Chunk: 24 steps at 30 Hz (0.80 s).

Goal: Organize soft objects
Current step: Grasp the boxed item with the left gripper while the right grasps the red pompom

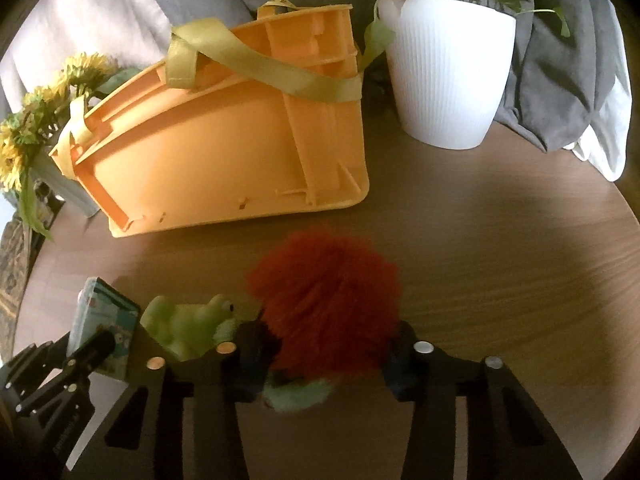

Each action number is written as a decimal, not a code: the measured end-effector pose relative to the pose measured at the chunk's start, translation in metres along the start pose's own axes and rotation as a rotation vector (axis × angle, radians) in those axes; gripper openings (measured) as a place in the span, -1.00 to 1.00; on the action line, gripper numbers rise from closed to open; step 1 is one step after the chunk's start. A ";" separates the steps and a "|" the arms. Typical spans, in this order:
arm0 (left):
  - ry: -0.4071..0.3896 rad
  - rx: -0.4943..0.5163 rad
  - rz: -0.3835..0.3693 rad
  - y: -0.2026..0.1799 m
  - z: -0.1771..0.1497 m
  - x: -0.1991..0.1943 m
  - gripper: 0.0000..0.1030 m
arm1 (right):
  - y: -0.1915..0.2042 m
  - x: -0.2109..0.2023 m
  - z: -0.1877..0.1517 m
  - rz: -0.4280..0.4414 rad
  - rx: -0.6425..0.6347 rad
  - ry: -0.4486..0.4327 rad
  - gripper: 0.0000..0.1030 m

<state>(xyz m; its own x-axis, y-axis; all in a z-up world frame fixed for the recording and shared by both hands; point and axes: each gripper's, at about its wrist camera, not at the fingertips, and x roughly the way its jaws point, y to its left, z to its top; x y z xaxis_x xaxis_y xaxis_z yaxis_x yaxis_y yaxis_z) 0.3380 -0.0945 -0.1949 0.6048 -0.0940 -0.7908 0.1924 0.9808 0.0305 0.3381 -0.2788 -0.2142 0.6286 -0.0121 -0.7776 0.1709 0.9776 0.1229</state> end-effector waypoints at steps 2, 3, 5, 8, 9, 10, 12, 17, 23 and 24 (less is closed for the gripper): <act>-0.002 -0.003 -0.004 0.000 0.000 -0.001 -0.49 | 0.000 -0.002 -0.001 -0.002 -0.004 -0.002 -0.21; -0.005 -0.004 -0.006 0.001 0.000 -0.002 -0.49 | 0.000 -0.003 -0.001 -0.003 -0.005 -0.004 -0.22; -0.017 -0.004 -0.008 0.001 0.000 -0.006 -0.49 | 0.001 -0.006 -0.002 -0.005 -0.009 -0.011 -0.22; -0.035 -0.003 -0.010 0.002 0.001 -0.011 -0.50 | 0.004 -0.011 -0.002 -0.005 -0.013 -0.023 -0.24; -0.040 -0.003 -0.011 0.001 0.002 -0.013 -0.50 | 0.004 -0.014 -0.002 -0.005 -0.016 -0.030 -0.24; -0.046 -0.003 -0.012 0.002 0.003 -0.015 -0.50 | 0.005 -0.015 -0.001 -0.006 -0.016 -0.032 -0.24; -0.063 -0.001 -0.015 0.001 0.004 -0.020 -0.50 | 0.006 -0.020 -0.001 -0.005 -0.016 -0.044 -0.24; -0.096 0.003 -0.025 0.001 0.009 -0.033 -0.50 | 0.008 -0.034 0.002 -0.005 -0.018 -0.076 -0.24; -0.142 -0.002 -0.038 0.002 0.018 -0.052 -0.50 | 0.012 -0.054 0.007 0.006 -0.019 -0.120 -0.24; -0.149 -0.004 -0.040 0.002 0.020 -0.054 -0.50 | 0.013 -0.058 0.008 0.010 -0.019 -0.129 -0.24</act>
<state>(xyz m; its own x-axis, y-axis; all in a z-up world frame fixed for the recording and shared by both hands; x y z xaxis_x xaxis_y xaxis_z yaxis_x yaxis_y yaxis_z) 0.3210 -0.0904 -0.1400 0.7045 -0.1571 -0.6921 0.2159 0.9764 -0.0019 0.3095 -0.2666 -0.1623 0.7227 -0.0284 -0.6906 0.1506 0.9816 0.1173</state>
